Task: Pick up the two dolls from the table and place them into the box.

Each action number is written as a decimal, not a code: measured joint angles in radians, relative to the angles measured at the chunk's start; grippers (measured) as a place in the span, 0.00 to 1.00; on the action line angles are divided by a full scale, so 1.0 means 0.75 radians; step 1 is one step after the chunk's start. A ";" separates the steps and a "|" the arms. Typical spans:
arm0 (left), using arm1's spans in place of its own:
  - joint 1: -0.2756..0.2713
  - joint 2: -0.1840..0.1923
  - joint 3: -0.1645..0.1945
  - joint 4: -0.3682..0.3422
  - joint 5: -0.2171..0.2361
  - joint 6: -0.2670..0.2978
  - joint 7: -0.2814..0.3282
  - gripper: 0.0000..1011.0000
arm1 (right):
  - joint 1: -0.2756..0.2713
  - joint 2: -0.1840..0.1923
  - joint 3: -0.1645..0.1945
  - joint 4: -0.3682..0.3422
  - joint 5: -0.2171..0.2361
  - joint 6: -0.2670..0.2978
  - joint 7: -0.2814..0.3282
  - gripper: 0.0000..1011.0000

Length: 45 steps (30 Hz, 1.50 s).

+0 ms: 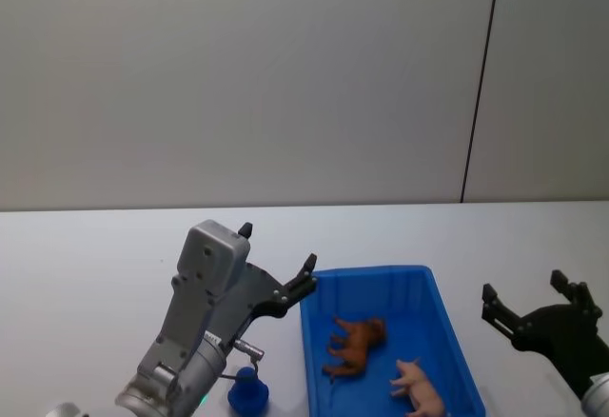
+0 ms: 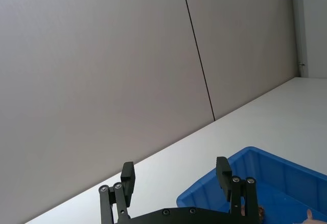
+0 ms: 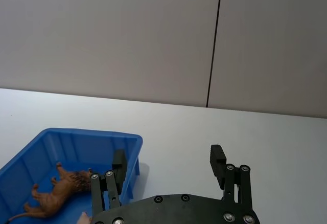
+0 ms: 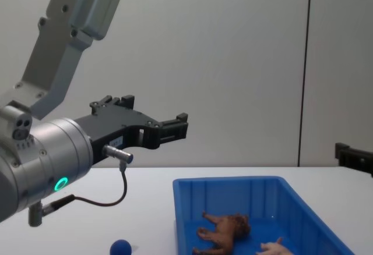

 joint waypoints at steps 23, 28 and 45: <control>0.077 0.057 -0.035 -0.057 -0.123 0.156 0.067 0.99 | -0.021 0.016 0.017 -0.018 0.014 -0.011 -0.038 0.99; 0.098 0.070 -0.045 -0.060 -0.177 0.202 0.076 0.99 | -0.022 0.016 0.018 -0.019 0.015 -0.012 -0.040 0.99; 0.140 0.079 -0.057 -0.008 -0.289 0.276 0.059 0.99 | -0.024 0.018 0.020 -0.022 0.017 -0.013 -0.044 0.99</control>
